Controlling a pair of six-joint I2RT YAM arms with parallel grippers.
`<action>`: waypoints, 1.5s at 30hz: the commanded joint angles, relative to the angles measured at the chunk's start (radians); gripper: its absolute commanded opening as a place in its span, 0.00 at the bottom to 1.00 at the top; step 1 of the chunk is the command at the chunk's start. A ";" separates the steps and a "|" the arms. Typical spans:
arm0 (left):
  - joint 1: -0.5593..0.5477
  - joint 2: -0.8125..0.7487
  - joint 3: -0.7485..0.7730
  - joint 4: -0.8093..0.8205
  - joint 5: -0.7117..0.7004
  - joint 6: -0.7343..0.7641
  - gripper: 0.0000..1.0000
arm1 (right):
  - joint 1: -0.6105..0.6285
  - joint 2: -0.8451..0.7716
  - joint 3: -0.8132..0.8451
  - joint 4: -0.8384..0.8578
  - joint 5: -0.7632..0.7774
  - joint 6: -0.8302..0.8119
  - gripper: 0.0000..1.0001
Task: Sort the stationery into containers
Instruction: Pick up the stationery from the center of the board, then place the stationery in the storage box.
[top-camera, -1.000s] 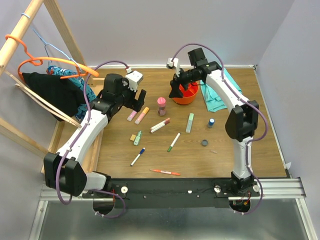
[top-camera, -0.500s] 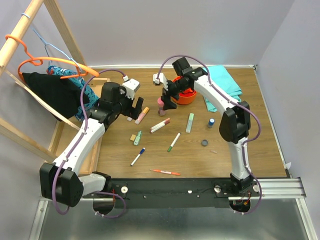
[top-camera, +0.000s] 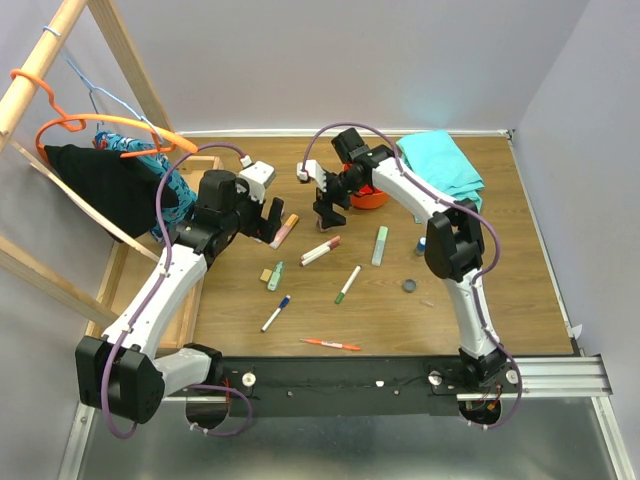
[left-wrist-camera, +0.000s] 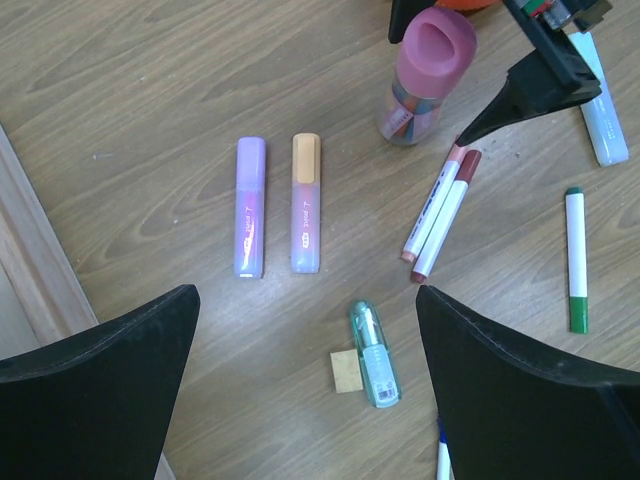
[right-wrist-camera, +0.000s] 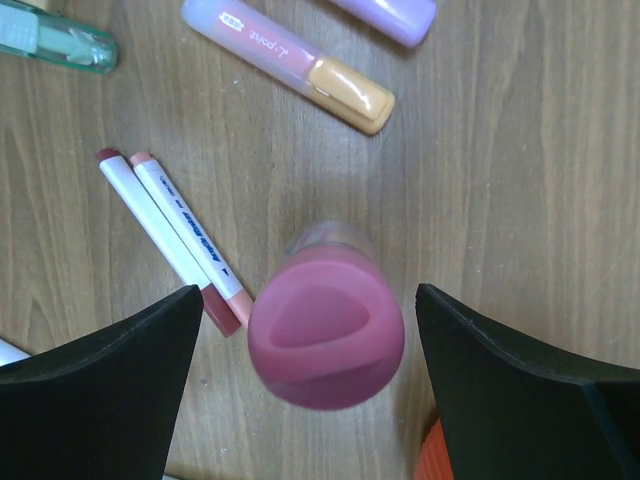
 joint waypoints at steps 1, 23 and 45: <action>0.013 -0.027 -0.014 0.013 -0.019 -0.023 0.99 | 0.005 0.040 0.062 0.007 0.022 0.037 0.89; 0.016 0.031 0.004 0.036 0.005 -0.022 0.99 | -0.007 -0.075 0.027 0.109 0.041 0.181 0.39; 0.015 0.188 0.099 0.111 0.085 -0.012 0.99 | -0.282 -0.125 0.263 0.113 0.156 0.345 0.32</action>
